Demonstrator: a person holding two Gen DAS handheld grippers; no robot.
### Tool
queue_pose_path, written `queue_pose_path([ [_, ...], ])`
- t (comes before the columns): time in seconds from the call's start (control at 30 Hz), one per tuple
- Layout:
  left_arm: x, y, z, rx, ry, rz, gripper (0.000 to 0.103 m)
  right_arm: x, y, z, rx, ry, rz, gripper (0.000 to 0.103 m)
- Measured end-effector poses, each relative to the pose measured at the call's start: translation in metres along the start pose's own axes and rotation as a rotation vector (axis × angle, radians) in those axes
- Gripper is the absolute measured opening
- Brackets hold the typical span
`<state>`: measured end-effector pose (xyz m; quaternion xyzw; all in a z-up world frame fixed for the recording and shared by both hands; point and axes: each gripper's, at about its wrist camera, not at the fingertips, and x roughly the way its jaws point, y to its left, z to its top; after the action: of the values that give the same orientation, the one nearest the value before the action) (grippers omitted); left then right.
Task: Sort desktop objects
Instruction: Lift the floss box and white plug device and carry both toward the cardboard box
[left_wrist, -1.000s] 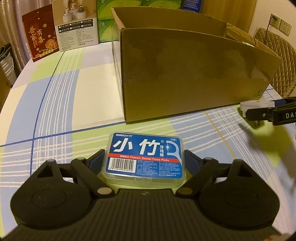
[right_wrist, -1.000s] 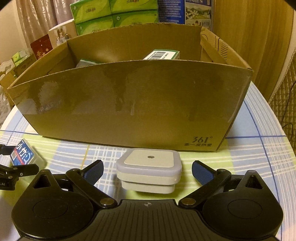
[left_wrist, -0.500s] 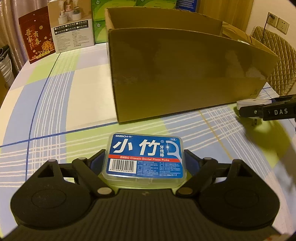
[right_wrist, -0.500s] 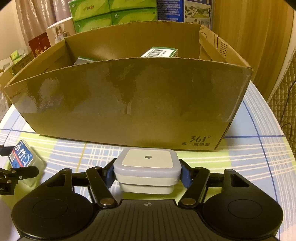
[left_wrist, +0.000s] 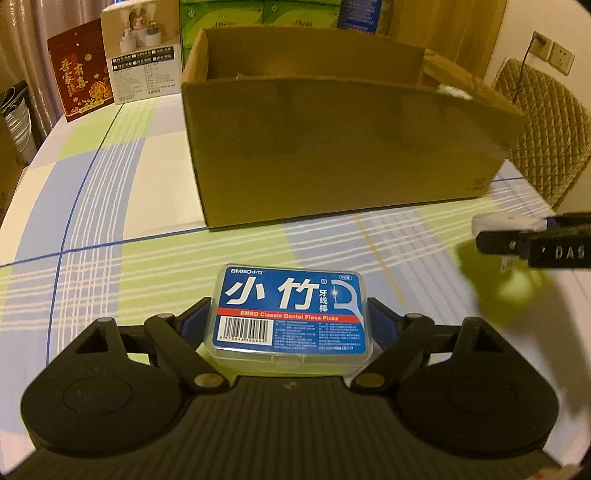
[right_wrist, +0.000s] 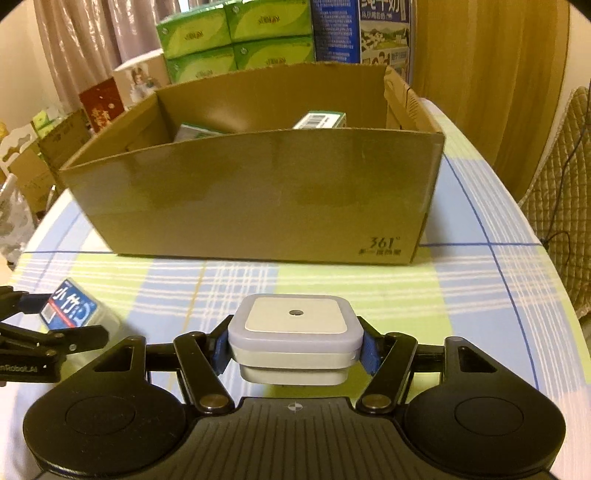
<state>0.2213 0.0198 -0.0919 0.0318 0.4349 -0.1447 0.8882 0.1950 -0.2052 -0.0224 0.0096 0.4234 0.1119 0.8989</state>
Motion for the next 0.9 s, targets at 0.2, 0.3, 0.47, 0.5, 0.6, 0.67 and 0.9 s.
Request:
queue_pose_path([
  [0.2, -0.038, -0.021, -0.009, -0.038, -0.024, 0.010, 0.083, -0.040, 0.010, -0.014, -0.016, -0.031, 0.015, 0.062],
  [0.3, -0.056, -0.029, -0.015, -0.063, -0.035, 0.019, 0.083, -0.059, 0.011, -0.019, -0.019, -0.042, 0.017, 0.062],
  [0.47, -0.082, -0.044, -0.026, -0.105, -0.042, 0.026, 0.083, -0.086, 0.010, -0.023, -0.020, -0.067, 0.016, 0.062],
  [0.5, -0.087, -0.047, -0.028, -0.109, -0.043, 0.028, 0.083, -0.091, 0.010, -0.023, -0.020, -0.072, 0.014, 0.062],
  [0.6, -0.099, -0.056, -0.032, -0.122, -0.049, 0.031, 0.083, -0.106, 0.010, -0.023, -0.026, -0.090, 0.014, 0.062],
  [0.67, -0.107, -0.060, -0.033, -0.129, -0.056, 0.037, 0.083, -0.114, 0.010, -0.022, -0.032, -0.101, 0.014, 0.062],
  [0.9, -0.125, -0.076, -0.027, -0.120, -0.073, 0.051, 0.083, -0.134, 0.006, -0.014, -0.038, -0.146, 0.014, 0.062],
])
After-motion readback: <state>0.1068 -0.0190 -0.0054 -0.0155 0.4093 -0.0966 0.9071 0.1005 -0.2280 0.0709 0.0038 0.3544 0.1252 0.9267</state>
